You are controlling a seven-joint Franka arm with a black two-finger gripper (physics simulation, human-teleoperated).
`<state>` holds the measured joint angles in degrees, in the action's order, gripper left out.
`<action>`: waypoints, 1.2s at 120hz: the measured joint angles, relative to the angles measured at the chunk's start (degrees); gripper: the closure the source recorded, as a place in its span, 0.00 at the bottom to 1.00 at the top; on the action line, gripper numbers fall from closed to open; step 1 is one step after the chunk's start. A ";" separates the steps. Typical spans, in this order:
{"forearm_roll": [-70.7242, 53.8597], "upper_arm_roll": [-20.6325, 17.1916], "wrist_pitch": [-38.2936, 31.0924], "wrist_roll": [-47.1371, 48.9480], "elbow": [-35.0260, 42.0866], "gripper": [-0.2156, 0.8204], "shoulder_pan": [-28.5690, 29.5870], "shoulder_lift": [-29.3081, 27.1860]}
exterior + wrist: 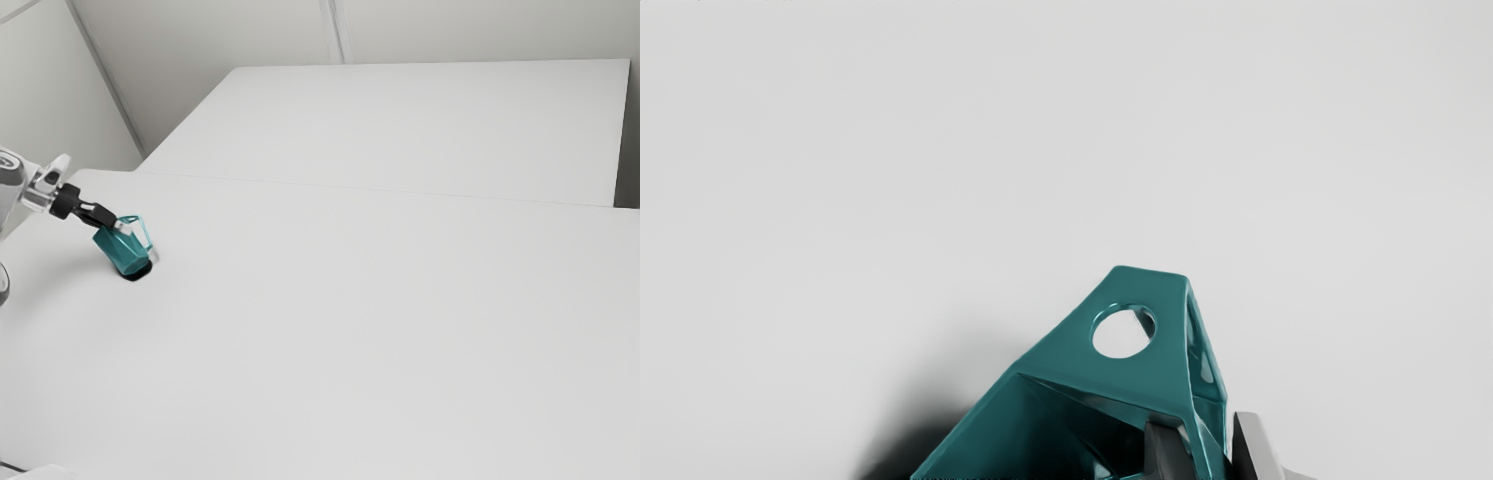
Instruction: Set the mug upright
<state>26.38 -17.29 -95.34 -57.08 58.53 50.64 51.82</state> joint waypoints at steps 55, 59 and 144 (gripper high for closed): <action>-2.68 0.43 0.49 2.66 4.91 0.97 -1.02 -7.07; -3.30 0.43 0.47 2.91 6.35 0.97 -1.53 -9.16; -13.81 21.71 -17.24 9.69 33.87 0.97 -37.56 -36.50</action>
<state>12.57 4.42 -112.58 -47.39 92.40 13.07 15.32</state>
